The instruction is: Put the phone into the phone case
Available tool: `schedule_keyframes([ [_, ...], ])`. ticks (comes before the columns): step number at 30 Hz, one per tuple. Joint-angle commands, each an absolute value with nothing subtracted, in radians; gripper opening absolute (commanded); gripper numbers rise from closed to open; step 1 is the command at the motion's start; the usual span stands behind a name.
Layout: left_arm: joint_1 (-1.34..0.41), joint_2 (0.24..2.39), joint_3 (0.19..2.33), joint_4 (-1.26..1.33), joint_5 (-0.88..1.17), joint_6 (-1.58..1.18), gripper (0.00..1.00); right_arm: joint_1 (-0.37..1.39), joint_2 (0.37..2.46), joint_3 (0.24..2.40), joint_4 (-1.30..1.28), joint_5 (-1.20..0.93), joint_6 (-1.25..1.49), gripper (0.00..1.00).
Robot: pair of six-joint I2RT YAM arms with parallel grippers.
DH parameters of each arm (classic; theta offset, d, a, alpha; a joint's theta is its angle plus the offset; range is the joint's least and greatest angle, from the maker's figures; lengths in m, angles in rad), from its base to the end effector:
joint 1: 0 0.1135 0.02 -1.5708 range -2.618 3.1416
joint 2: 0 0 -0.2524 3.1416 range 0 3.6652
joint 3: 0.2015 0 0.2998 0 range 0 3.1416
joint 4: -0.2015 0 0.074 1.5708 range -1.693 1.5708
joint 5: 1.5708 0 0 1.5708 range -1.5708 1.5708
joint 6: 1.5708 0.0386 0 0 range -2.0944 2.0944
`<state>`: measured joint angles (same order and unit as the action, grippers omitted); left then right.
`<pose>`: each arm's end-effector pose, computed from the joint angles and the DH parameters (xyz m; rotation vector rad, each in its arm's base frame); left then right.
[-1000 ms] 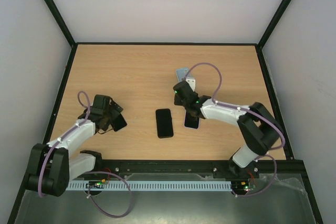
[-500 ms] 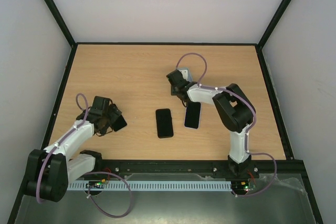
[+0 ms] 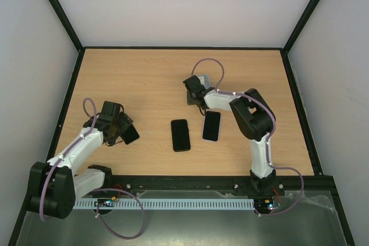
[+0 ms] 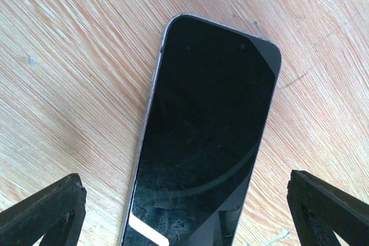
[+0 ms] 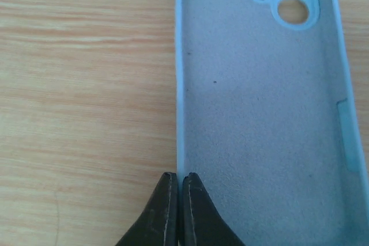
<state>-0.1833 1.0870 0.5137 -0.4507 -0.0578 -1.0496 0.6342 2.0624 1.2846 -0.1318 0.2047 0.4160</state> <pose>0.2368 -0.0416 0.1319 -1.1272 2.3865 -0.3656 0.3745 0.2657 0.0844 -0.1819 2.4583 0.2049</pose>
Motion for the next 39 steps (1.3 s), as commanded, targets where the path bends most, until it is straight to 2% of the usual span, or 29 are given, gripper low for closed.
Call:
schedule_keyframes([
  [1,-0.186,1.100,0.549,-0.506,-0.086,-1.035,0.95,0.637,1.981,1.241,-0.152,0.083,0.434,0.02],
  [8,-0.186,1.124,0.576,-0.515,-0.099,-1.005,0.94,0.684,1.782,1.103,-0.106,-0.047,0.513,0.02],
  [18,-0.173,1.177,0.592,-0.490,-0.099,-0.966,0.95,0.930,1.645,0.928,0.097,-0.164,0.766,0.02],
  [26,-0.166,1.241,0.602,-0.441,-0.072,-0.921,0.95,1.075,1.652,0.843,0.271,-0.141,0.996,0.02],
  [39,-0.163,1.307,0.628,-0.413,-0.068,-0.913,0.93,1.173,1.793,0.857,0.370,-0.105,1.115,0.02],
])
